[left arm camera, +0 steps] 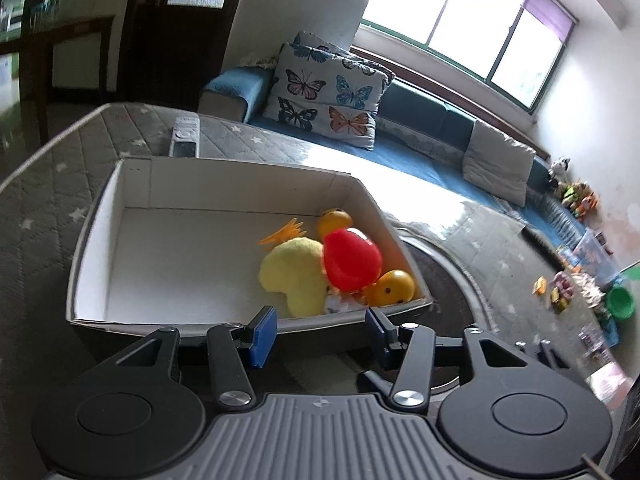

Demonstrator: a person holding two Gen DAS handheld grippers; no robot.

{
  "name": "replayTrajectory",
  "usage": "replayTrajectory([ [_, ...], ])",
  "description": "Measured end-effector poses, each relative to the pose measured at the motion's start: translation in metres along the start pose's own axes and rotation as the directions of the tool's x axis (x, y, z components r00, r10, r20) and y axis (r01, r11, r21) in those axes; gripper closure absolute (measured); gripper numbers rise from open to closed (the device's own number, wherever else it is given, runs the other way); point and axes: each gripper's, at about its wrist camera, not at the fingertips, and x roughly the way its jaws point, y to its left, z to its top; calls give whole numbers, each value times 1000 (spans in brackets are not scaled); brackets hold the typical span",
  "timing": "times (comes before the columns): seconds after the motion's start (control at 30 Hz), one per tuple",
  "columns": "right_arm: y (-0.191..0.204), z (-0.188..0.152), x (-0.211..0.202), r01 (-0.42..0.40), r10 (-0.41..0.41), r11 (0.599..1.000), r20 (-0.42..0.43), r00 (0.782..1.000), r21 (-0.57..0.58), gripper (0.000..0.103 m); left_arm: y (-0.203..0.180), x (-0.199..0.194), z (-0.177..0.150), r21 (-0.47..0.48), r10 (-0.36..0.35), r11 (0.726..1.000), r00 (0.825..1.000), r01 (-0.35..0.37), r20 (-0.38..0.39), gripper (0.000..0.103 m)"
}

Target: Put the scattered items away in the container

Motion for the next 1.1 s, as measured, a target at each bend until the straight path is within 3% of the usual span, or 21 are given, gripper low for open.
replayTrajectory([
  [0.23, -8, -10, 4, 0, 2, 998, -30, 1000, 71, 0, 0, -3, -13, 49, 44, 998, 999, -45, 15, 52],
  [0.47, -3, -14, 3, -1, 4, 998, -37, 999, 70, 0, -2, -6, -24, 87, 79, 993, 996, -82, 42, 52],
  [1.1, 8, -23, 3, 2, 3, 997, -74, 997, 75, 0, 1, -1, -43, 120, 143, 982, 990, -143, 8, 53],
])
